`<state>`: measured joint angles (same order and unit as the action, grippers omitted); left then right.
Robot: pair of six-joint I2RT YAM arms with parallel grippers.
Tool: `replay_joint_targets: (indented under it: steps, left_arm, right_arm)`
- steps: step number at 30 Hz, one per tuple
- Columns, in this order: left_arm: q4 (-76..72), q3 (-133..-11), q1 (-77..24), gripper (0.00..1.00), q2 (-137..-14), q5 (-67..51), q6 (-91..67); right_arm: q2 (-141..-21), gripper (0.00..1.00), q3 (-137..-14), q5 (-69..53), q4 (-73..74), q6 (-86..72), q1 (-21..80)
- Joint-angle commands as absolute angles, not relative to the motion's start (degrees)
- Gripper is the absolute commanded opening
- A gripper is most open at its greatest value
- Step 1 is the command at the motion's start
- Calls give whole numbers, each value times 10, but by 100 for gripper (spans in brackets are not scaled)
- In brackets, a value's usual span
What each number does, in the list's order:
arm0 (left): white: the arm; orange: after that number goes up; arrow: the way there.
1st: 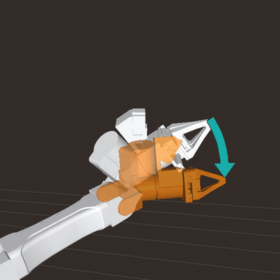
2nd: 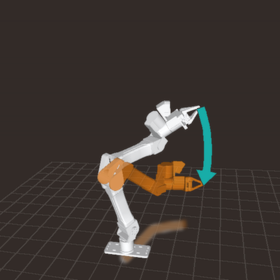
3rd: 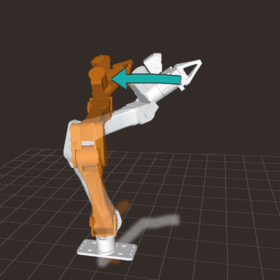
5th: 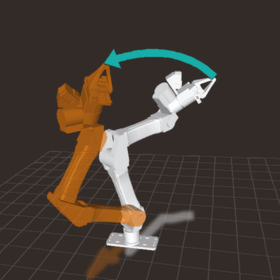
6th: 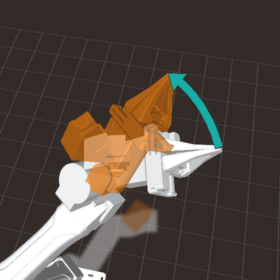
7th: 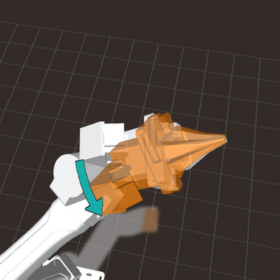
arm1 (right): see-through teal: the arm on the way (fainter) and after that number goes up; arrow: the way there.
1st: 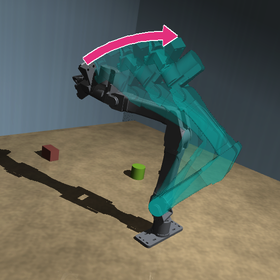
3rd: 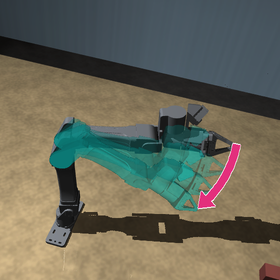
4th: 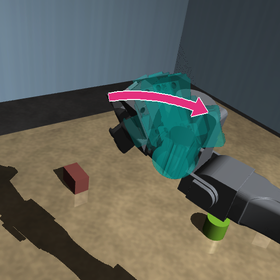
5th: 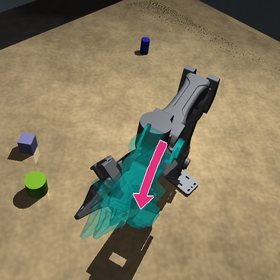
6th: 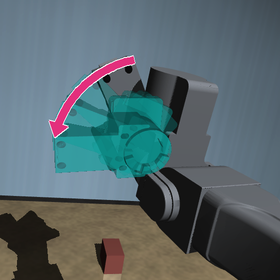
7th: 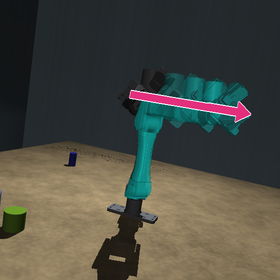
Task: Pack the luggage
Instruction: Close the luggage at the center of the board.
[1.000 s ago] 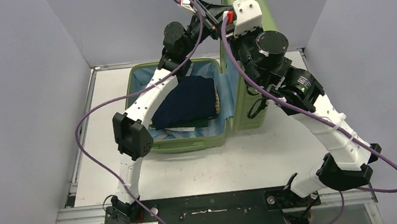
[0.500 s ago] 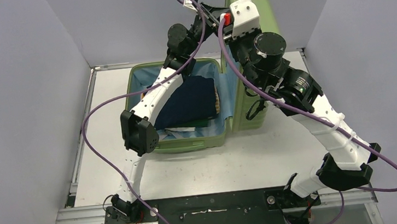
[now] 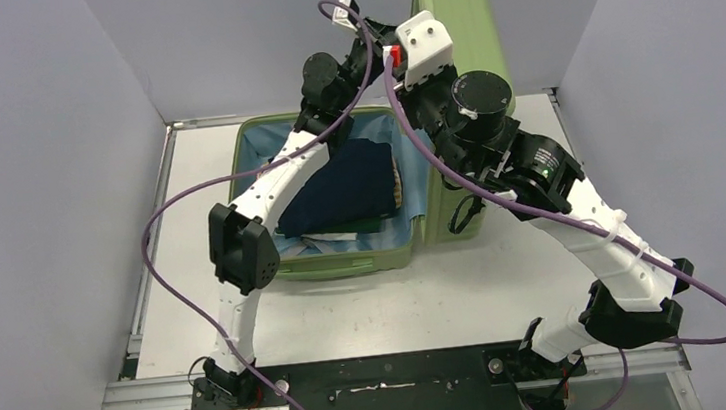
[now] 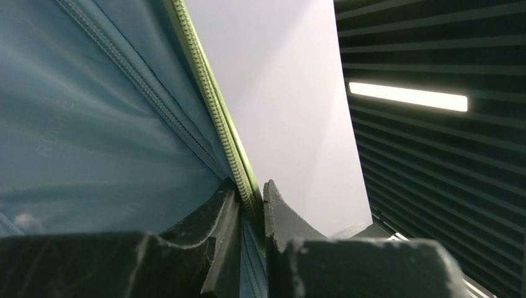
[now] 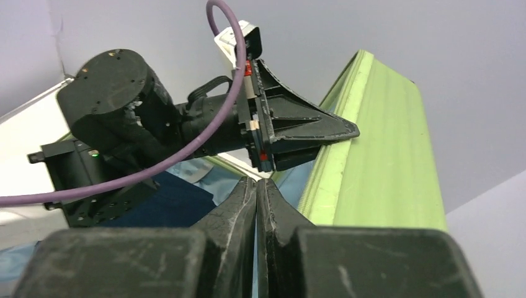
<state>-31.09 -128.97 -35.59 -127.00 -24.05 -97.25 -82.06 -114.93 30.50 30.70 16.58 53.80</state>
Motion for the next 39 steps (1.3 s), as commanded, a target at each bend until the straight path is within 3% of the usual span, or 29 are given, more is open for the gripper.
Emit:
replay_joint_targets:
  steps: [1, 6, 11, 14, 19, 26, 33, 39]
  left_arm:
    - [-418, -1182, -329, 0, -1145, -197, -917]
    - [-431, -1063, -304, 0, -1069, -155, -896]
    - [-451, -986, -282, 0, -1019, -135, -897]
    - [-464, -944, -270, 0, -993, -137, -896]
    - [-493, -862, -234, 0, -943, -155, -905]
    - [-511, -659, -134, 0, -804, -196, -926]
    - [-386, -517, -9, 0, -659, -263, -831]
    - [-203, -518, 15, 0, -622, -249, -664]
  right_arm:
    - [-817, 0, -1153, 282, 295, 151, 544]
    - [-821, 3, -1158, 281, 289, 127, 552]
    - [-824, 76, -1204, 232, 291, 62, 554]
    - [-830, 99, -1243, 179, 292, 8, 554]
    - [-805, 100, -1232, 136, 244, -67, 553]
    - [-731, 100, -1049, 235, 164, -125, 536]
    - [-725, 100, -920, 201, 168, -224, 492]
    - [-686, 100, -791, 204, 159, -266, 463]
